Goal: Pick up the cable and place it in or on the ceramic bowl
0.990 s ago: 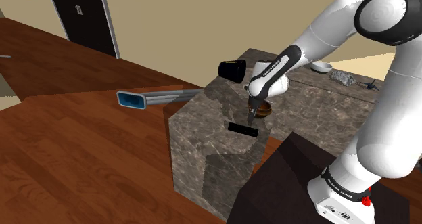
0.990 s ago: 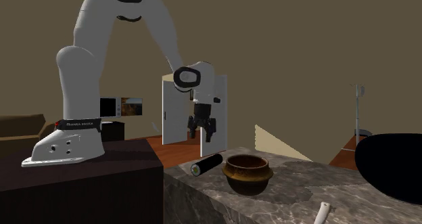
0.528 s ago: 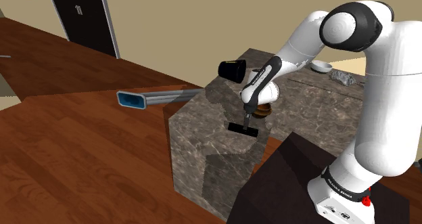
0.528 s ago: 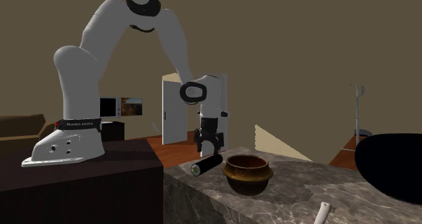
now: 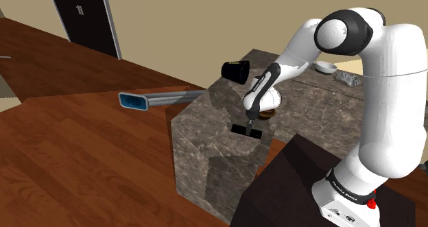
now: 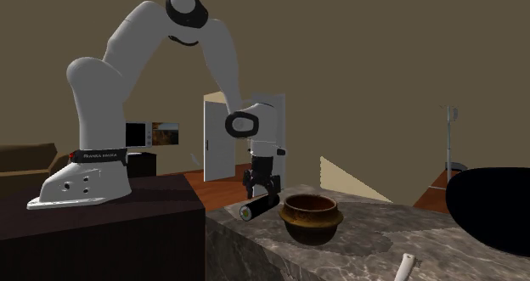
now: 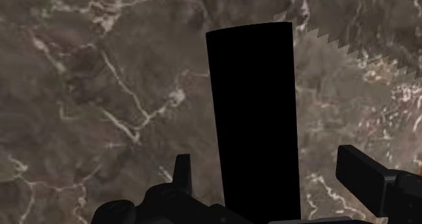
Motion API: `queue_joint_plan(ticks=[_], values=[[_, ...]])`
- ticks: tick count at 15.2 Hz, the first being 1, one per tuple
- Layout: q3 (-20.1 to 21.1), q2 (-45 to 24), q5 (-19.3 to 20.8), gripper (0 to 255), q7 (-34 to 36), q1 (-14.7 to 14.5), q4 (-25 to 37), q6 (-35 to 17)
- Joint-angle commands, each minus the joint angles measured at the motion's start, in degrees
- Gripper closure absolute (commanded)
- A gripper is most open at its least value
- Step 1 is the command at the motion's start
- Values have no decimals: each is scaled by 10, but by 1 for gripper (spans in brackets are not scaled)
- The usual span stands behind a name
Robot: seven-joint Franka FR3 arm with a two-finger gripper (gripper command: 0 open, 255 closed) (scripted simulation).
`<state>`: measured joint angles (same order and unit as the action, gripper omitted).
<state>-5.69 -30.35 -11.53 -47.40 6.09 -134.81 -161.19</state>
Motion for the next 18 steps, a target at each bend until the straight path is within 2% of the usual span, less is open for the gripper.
queue_joint_plan(ticks=[1,4,5,14,18], values=[[0,-1,0,0,0,0,0,-1],[0,-1,0,0,0,0,0,-1],[0,-1,0,255,0,0,0,-1],[0,-1,0,255,0,0,0,-1],[-10,33,8,255,7,-8,-11,22]])
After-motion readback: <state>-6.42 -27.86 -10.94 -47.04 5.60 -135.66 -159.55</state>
